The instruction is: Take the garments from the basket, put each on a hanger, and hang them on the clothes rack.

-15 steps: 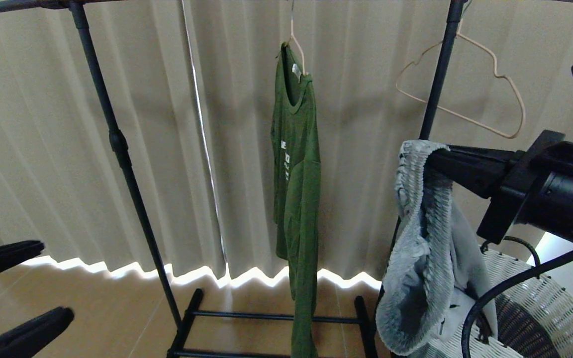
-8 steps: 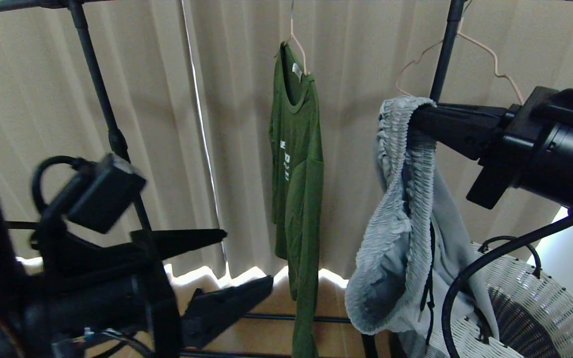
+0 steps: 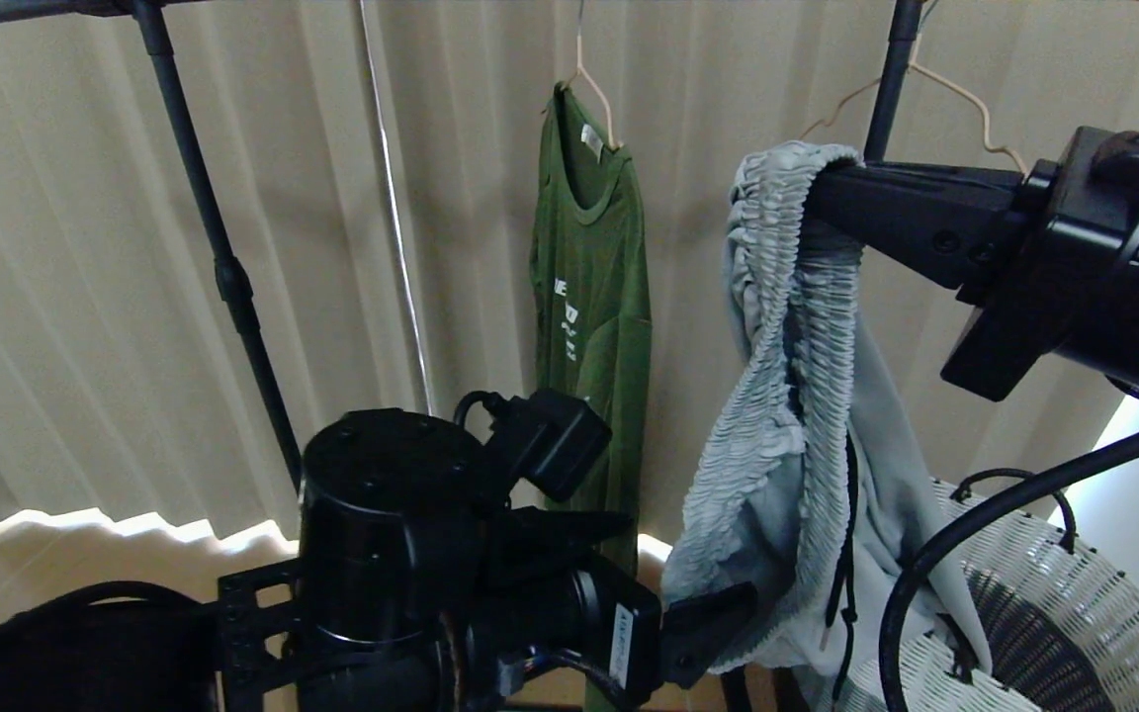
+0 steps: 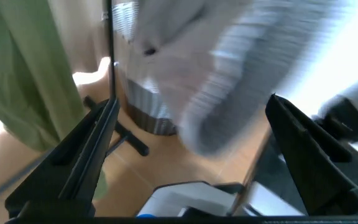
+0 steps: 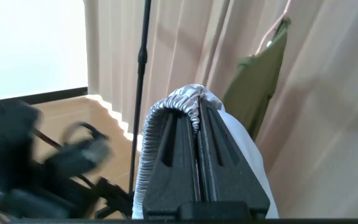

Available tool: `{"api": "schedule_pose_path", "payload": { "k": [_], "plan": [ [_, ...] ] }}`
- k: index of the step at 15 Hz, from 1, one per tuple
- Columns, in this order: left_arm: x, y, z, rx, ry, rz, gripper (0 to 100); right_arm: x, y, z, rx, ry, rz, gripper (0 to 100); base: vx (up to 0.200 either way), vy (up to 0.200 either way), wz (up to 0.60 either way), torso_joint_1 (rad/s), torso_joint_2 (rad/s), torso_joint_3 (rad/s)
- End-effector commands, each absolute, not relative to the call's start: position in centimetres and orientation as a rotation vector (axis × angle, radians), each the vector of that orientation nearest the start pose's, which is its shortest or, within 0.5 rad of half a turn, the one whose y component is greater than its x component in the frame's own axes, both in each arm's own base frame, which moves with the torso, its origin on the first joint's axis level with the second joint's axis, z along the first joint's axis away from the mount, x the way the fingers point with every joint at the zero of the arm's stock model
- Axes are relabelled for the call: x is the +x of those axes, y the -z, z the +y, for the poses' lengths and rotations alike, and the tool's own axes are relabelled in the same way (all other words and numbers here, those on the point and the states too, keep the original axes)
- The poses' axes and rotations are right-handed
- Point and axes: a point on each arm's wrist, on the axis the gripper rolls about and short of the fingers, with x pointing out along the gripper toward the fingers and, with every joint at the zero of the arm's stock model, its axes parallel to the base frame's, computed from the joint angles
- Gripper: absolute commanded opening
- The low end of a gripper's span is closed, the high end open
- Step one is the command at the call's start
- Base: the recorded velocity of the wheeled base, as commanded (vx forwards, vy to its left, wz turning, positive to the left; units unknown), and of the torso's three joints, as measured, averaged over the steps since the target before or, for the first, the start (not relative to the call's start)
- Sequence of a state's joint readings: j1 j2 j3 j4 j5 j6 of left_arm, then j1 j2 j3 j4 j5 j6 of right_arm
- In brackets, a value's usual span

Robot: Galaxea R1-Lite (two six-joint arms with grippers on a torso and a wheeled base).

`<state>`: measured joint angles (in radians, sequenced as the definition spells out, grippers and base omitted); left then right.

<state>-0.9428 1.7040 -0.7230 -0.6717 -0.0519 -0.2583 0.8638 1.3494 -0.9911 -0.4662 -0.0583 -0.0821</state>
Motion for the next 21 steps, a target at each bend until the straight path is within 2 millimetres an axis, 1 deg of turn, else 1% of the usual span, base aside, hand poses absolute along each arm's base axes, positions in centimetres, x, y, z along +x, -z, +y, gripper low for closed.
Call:
{"api": "schedule_pose_path", "payload": {
  "k": [1,3,7,8,9,11,12,14,15,16,17,18,19,20,21],
  "plan": [
    [18.3,-14.7,-25.2,-0.085,0.903,0.462,100,14.6,-31.5,17.0,-0.025,-0.802,-0.139,0,0.0,0.0,0.0,0.0,0.0,0.0],
    [18.7,-13.8,-25.5,-0.093,0.883,0.494,100,14.6,-31.6,16.9,-0.023,-0.801,-0.143,0,0.0,0.0,0.0,0.0,0.0,0.0],
    [18.4,-13.4,-25.1,-0.078,0.863,0.505,100,14.1,-31.9,16.4,-0.017,-0.798,-0.156,0,0.0,0.0,0.0,0.0,0.0,0.0],
    [18.5,-13.4,-25.1,-0.075,0.846,0.499,0,14.0,-31.9,16.3,-0.02,-0.797,-0.154,0,0.0,0.0,0.0,0.0,0.0,0.0],
    [18.4,-13.6,-25.0,-0.062,0.826,0.482,0,14.0,-31.8,16.2,-0.021,-0.794,-0.151,0,0.0,0.0,0.0,0.0,0.0,0.0],
    [17.9,-14.4,-24.0,-0.014,0.758,0.42,0,14.5,-31.7,15.9,-0.026,-0.767,-0.144,0,0.0,0.0,0.0,0.0,0.0,0.0],
    [17.5,-15.3,-23.2,0.004,0.731,0.376,0,15.1,-31.6,15.5,-0.03,-0.735,-0.139,0,0.0,0.0,0.0,0.0,0.0,0.0],
    [17.0,-17.5,-21.8,-0.016,0.718,0.306,0,15.7,-31.6,15.0,-0.032,-0.7,-0.138,0,0.0,0.0,0.0,0.0,0.0,0.0],
    [16.7,-20.1,-19.8,-0.041,0.695,0.219,0,16.1,-31.7,14.6,-0.033,-0.673,-0.142,0,0.0,0.0,0.0,0.0,0.0,0.0],
    [16.7,-20.1,-19.8,-0.041,0.695,0.219,0,16.1,-31.7,14.6,-0.033,-0.673,-0.142,0,0.0,0.0,0.0,0.0,0.0,0.0],
    [16.5,-23.5,-17.2,-0.034,0.643,0.123,0,16.1,-32.1,14.3,-0.025,-0.661,-0.161,0,0.0,0.0,0.0,0.0,0.0,0.0],
    [16.2,-25.7,-15.8,-0.031,0.617,0.091,0,16.3,-32.3,14.0,-0.025,-0.641,-0.164,0,0.0,0.0,0.0,0.0,0.0,0.0],
    [16.0,-26.8,-15.3,-0.035,0.608,0.08,0,16.4,-32.3,13.9,-0.025,-0.637,-0.166,0,0.0,0.0,0.0,0.0,0.0,0.0],
    [15.8,-28.5,-14.6,-0.042,0.595,0.061,0,16.6,-32.5,13.7,-0.023,-0.626,-0.171,0,0.0,0.0,0.0,0.0,0.0,0.0],
    [16.0,-30.8,-13.8,-0.054,0.564,0.033,0,16.9,-33.0,13.4,-0.018,-0.603,-0.188,0,0.0,0.0,0.0,0.0,0.0,0.0]
  ]
}}
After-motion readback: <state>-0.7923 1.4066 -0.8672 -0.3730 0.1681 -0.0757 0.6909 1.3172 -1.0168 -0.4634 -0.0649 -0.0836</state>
